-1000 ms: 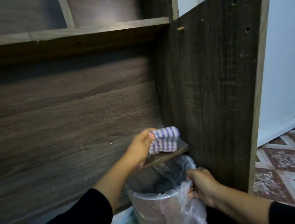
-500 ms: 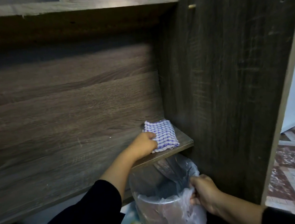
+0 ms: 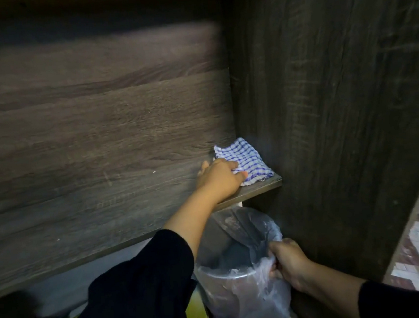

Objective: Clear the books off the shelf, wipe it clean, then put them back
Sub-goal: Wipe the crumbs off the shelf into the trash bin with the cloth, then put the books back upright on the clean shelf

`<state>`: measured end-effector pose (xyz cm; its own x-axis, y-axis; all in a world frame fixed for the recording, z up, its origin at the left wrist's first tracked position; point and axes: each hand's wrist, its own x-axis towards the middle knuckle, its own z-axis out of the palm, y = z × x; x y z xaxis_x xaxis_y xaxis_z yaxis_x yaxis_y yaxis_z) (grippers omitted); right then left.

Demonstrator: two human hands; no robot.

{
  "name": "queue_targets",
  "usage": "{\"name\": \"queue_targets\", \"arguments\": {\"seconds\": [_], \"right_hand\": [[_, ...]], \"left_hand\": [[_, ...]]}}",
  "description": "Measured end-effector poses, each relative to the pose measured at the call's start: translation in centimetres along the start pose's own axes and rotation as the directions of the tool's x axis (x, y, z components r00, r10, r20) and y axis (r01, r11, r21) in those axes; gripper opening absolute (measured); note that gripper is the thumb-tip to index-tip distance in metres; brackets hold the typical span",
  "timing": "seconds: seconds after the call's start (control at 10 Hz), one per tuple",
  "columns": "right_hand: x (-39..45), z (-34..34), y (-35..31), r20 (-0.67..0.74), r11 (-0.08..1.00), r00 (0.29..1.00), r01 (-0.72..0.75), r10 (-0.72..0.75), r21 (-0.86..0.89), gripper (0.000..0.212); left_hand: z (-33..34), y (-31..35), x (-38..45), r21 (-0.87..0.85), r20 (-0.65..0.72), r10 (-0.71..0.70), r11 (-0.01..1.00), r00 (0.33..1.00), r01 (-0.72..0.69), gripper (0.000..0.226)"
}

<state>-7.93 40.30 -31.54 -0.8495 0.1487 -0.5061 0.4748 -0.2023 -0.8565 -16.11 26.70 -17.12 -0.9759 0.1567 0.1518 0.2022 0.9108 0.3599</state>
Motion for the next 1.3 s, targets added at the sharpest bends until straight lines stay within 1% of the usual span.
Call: {"name": "queue_targets", "arguments": {"seconds": [0.1,0.2,0.3,0.4,0.5,0.6,0.7,0.8,0.9,1.0,1.1,1.2,1.3], "right_hand": [[0.5,0.0,0.3,-0.024,0.999,1.0,0.002,-0.003,-0.032,0.014],[0.7,0.1,0.4,-0.051,0.996,0.998,0.031,-0.036,-0.082,0.016],[1.6,0.3,1.1,-0.123,0.993,0.992,0.02,-0.035,-0.116,0.01],[2.5,0.6,2.0,-0.225,0.97,0.973,-0.009,-0.048,-0.244,0.026],[3.6,0.1,3.4,-0.285,0.88,0.953,-0.05,-0.099,-0.473,0.039],[2.4,-0.3,2.8,-0.259,0.808,0.96,-0.07,-0.105,-0.585,0.041],[-1.5,0.5,-0.4,-0.077,0.681,0.994,-0.005,-0.075,-0.732,0.032],[-6.4,2.0,-3.1,0.058,0.506,0.998,0.044,0.012,-0.861,0.012],[-9.8,3.9,-6.6,0.165,0.316,0.986,0.159,-0.008,-0.935,0.014],[-12.0,6.4,-7.3,0.211,0.356,0.977,0.193,0.011,-0.914,0.014],[-12.1,9.6,-5.9,0.234,0.51,0.971,0.179,0.044,-0.841,0.031],[-15.0,13.8,-5.0,0.262,0.414,0.953,0.181,0.149,-0.892,0.027],[-15.8,18.1,-4.1,0.337,0.401,0.928,0.251,0.159,-0.881,0.033]], "left_hand": [[-0.1,-0.2,-0.1,-0.028,0.004,0.01,1.0,1.0,-0.009,0.048],[-0.3,-0.2,-0.4,-0.063,0.009,0.014,0.998,1.0,-0.014,0.045],[-0.5,-0.3,-0.7,-0.132,0.015,-0.001,0.991,1.0,0.003,0.047],[-0.5,-0.4,-0.9,-0.137,0.026,0.0,0.991,1.0,0.003,0.049],[-1.0,-0.6,-1.5,-0.084,0.037,0.056,0.995,0.998,-0.053,0.054],[-1.5,-1.3,-2.2,-0.08,0.044,0.044,0.996,0.998,-0.04,0.057],[-2.9,-3.0,-3.4,-0.071,0.067,0.01,0.997,0.998,-0.006,0.056],[-5.6,-5.4,-6.1,-0.064,0.075,-0.039,0.997,0.996,0.044,0.054],[-7.3,-7.3,-8.2,-0.094,0.077,-0.093,0.991,0.993,0.1,0.05],[-10.2,-9.5,-12.4,-0.088,0.039,-0.138,0.986,0.99,0.141,0.045],[-12.7,-11.9,-16.8,-0.094,0.004,-0.158,0.983,0.987,0.158,0.037],[-14.1,-14.3,-21.0,-0.119,-0.009,-0.195,0.974,0.981,0.193,0.021],[-14.5,-16.8,-24.2,-0.125,0.032,-0.235,0.964,0.972,0.237,0.021]]}}
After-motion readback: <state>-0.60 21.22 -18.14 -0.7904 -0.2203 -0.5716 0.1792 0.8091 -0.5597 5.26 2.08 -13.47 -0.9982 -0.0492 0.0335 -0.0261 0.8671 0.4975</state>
